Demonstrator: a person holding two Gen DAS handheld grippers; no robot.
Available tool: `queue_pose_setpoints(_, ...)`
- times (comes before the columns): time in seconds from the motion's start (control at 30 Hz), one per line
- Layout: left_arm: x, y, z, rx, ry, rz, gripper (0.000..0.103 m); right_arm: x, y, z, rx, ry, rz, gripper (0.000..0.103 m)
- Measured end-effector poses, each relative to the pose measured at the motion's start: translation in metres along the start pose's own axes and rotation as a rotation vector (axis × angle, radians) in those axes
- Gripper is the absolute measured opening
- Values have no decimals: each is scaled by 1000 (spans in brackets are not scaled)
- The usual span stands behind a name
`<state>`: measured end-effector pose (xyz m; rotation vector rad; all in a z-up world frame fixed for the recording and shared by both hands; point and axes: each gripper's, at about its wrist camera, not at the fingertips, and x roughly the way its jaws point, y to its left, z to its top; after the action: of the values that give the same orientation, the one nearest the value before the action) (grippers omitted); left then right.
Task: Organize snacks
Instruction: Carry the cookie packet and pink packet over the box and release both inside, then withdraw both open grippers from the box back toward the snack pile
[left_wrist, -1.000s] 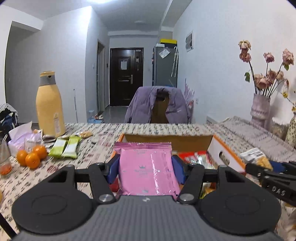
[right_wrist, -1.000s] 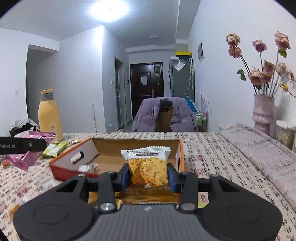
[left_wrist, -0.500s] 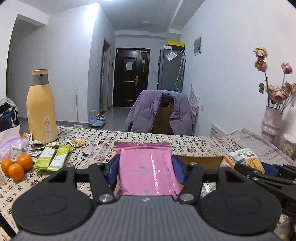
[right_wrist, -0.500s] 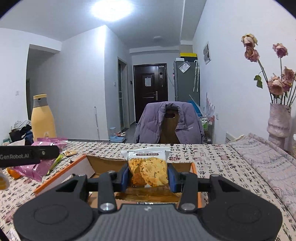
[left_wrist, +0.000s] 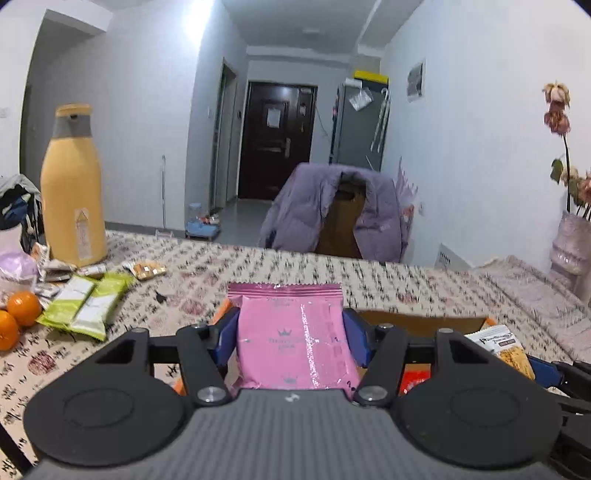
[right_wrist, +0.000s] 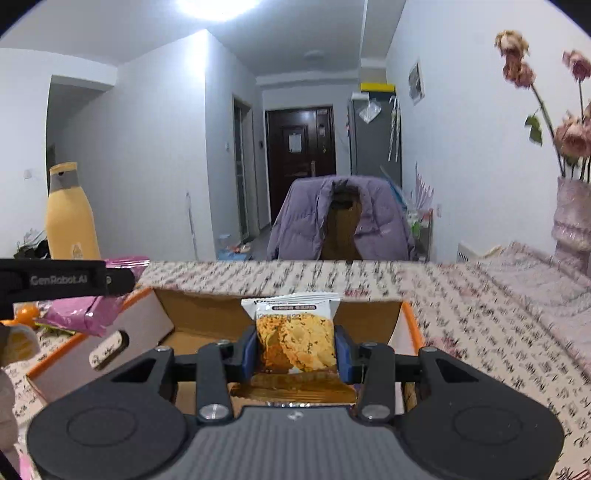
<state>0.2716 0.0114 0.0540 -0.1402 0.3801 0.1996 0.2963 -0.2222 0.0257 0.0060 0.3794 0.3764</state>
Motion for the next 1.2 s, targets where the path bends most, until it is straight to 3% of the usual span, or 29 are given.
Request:
queue_pose_setpoints(0.33, 12, 5, -11, -3, 49, -37, 62, 11, 1, -8, 10, 64, -10, 43)
queue_pose_setpoints(0.4, 11, 4, -11, 5, 40, -41, 69, 11, -1, -9, 16, 64, -13, 46)
queue_pose_setpoints(0.57, 4, 8, -10, -23, -4, -31, 103, 7, -4, -8, 36, 40, -19, 95)
queue_pose_setpoints(0.63, 2, 10, -10, -36, -21, -19, 103, 5, -6, -7, 48, 32, -20, 103)
queue_pose_setpoints(1.2, -26, 3, 8, -40, -62, -40, 103, -12, -10, 7, 51, -5, -37, 103)
